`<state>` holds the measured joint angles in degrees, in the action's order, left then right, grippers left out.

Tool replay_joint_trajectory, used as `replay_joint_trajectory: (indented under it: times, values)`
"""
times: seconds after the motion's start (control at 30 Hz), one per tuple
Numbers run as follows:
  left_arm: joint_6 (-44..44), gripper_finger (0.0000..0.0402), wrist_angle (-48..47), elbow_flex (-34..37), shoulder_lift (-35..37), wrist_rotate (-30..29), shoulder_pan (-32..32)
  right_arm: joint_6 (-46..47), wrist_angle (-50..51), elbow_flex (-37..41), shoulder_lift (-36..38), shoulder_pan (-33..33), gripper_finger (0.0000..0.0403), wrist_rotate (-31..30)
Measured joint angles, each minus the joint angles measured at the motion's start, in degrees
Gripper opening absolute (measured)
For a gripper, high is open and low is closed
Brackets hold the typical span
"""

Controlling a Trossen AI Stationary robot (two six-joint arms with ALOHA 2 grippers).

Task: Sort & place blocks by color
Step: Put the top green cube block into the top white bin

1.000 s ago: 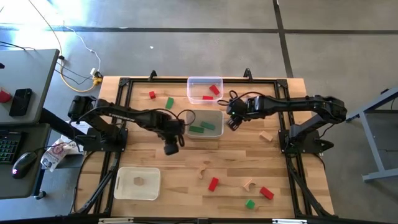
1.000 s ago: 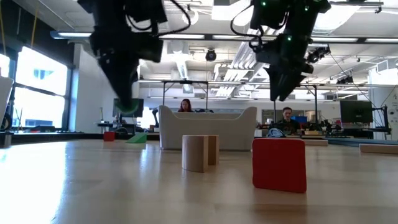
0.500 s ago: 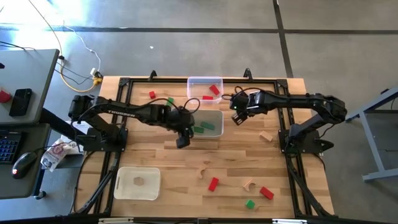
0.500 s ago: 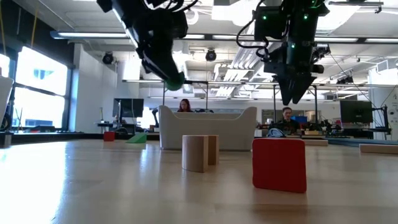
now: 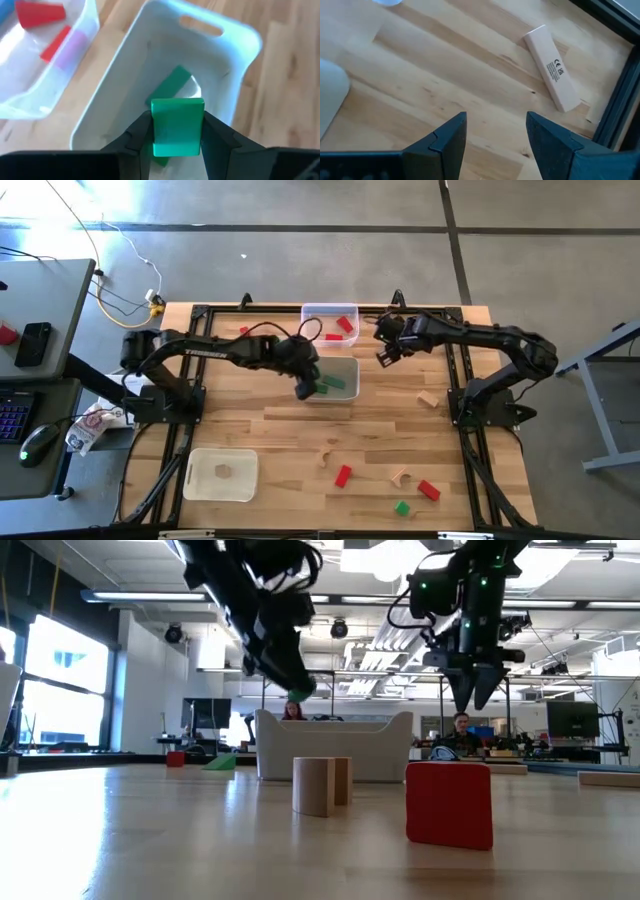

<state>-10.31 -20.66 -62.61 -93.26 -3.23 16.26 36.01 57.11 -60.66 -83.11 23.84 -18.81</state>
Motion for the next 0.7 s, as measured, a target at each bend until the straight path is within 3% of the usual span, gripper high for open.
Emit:
replay_joint_trajectory:
  times: [0.33,0.7]
  values:
    - [0.0,0.0122,0.7,0.0,-6.9,0.2,1.8,-4.3,-0.6,0.0,0.0,6.8,0.0193,2.8]
    - [-1.3,0.0153,1.1,0.0,-7.7,0.2,1.7,-12.6,-1.1,0.0,0.0,13.5,0.0193,3.0]
